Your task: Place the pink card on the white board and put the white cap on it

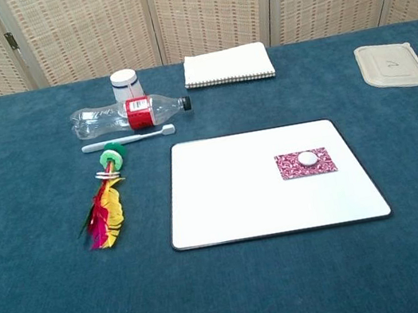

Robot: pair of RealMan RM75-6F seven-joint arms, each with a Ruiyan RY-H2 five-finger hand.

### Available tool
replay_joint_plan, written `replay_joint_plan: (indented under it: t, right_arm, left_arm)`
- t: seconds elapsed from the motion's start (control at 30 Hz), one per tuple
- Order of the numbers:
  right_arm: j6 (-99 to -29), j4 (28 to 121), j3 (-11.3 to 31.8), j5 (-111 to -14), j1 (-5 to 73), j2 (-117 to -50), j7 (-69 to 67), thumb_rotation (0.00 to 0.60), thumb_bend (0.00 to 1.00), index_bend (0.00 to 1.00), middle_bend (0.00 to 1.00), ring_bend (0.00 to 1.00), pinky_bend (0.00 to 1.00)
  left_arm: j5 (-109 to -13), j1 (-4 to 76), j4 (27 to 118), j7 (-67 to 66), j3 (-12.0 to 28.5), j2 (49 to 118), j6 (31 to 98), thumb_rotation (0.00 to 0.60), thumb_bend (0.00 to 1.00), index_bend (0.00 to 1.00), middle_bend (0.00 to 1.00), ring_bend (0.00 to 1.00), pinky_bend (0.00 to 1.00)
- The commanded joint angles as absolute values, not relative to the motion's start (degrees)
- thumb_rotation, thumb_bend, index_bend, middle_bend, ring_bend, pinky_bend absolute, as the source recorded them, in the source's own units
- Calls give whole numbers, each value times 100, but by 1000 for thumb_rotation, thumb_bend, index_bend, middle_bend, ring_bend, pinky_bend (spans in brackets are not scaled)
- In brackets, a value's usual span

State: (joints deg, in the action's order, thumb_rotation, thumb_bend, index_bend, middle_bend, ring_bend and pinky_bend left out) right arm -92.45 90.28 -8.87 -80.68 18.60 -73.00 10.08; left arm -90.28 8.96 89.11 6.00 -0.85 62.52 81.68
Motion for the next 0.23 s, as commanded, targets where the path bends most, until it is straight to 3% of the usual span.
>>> replay_joint_plan:
  t: [0.03,0.23]
  right_arm:
    - [-9462,9132,-943,-8434,1617,-7137,946,600,187,91,6,0,0]
    - [-9228,9216,-897,-8652,1542,-6978,642,600,187,91,6,0,0]
  left_arm:
    - [-9050,867,8980,513,-101,6280,8205,600,255,88,31,18,182]
    - [-9043,824,9022,355,-79,6280,8293,600,255,88,31,18,182]
